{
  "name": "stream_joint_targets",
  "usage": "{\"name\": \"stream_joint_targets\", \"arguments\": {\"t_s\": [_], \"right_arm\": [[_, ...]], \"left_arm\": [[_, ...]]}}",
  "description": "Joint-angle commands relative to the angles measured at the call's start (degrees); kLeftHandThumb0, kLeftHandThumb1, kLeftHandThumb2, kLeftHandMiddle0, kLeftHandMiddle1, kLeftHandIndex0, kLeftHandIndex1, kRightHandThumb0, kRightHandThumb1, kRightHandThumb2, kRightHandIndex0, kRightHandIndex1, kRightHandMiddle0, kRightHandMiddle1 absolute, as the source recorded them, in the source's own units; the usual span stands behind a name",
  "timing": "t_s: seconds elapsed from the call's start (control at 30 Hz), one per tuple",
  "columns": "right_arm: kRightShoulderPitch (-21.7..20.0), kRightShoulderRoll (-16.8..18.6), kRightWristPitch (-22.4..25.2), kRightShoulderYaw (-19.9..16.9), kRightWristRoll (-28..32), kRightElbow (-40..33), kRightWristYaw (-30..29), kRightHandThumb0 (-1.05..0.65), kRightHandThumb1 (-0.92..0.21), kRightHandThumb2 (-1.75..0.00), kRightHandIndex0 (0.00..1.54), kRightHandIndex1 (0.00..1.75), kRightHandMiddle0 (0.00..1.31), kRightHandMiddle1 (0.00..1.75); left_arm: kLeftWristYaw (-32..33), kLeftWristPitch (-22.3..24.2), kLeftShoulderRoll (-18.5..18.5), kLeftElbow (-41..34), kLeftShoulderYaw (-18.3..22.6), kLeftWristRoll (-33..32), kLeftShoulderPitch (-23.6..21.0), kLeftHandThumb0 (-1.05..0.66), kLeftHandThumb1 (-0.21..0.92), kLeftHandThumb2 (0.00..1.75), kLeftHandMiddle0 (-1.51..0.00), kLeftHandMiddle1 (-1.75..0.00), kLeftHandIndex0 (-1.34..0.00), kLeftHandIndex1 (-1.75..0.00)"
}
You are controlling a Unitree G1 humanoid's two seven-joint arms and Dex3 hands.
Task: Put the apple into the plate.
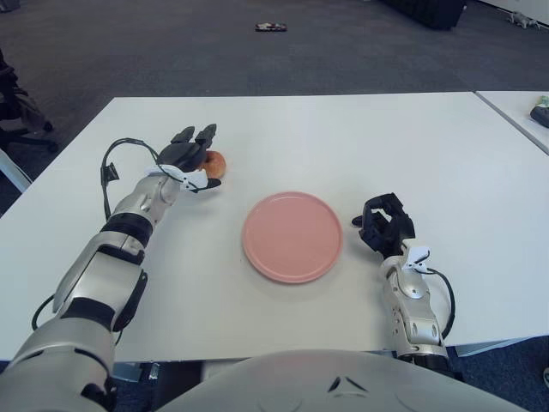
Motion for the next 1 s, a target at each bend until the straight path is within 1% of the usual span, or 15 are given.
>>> {"name": "stream_joint_targets", "arguments": {"t_s": [0.0, 0.2, 0.33, 0.5, 0.6, 0.87, 0.97], "right_arm": [[0.08, -0.25, 0.76, -0.15, 0.15, -0.60, -0.01, -0.39, -0.65, -0.91, 0.61, 1.36, 0.36, 1.75], [0.40, -0.30, 0.79, -0.04, -0.09, -1.23, -0.16, -0.39, -0.65, -0.91, 0.62, 1.36, 0.36, 1.75], [0.59, -0.27, 1.09, -0.06, -0.25, -1.69, -0.38, -0.39, -0.65, -0.91, 0.62, 1.37, 0.36, 1.75], [0.93, -0.11, 1.84, 0.00, -0.29, -2.49, -0.55, -0.39, -0.64, -0.91, 0.63, 1.37, 0.36, 1.75], [1.09, 0.06, 2.27, -0.04, -0.25, -2.94, -0.73, -0.39, -0.62, -0.94, 0.62, 1.38, 0.37, 1.75], [1.36, 0.19, 2.16, 0.01, -0.14, -3.19, -0.92, -0.40, -0.59, -0.98, 0.63, 1.39, 0.39, 1.75], [1.51, 0.37, 2.07, 0.02, -0.03, -3.30, -1.02, -0.40, -0.59, -0.98, 0.62, 1.39, 0.40, 1.75]], "left_arm": [[0.06, 0.87, -0.34, 2.51, -1.58, 1.01, -3.07, -1.05, 0.62, 0.70, 0.00, 0.00, 0.00, 0.00], [-0.27, 3.70, -2.42, 8.83, -4.27, 2.14, -6.78, -1.05, 0.64, 0.69, 0.00, 0.00, 0.00, 0.00], [-0.88, 5.06, -3.20, 10.73, -5.46, 2.53, -7.96, -1.05, 0.67, 0.67, 0.00, 0.00, 0.00, 0.00], [-1.50, 6.08, -3.85, 12.07, -6.36, 2.27, -8.65, -1.05, 0.69, 0.65, 0.00, 0.00, 0.00, 0.00], [-2.91, 7.57, -4.54, 13.26, -7.06, 2.35, -9.22, -1.05, 0.71, 0.65, 0.00, 0.00, 0.00, 0.00], [-6.01, 8.72, -4.81, 14.08, -8.17, 1.99, -9.99, -1.03, 0.72, 0.65, 0.00, 0.00, 0.00, 0.00], [-8.09, 9.27, -4.99, 14.41, -8.42, 1.89, -10.39, -1.02, 0.73, 0.65, 0.00, 0.00, 0.00, 0.00]]}}
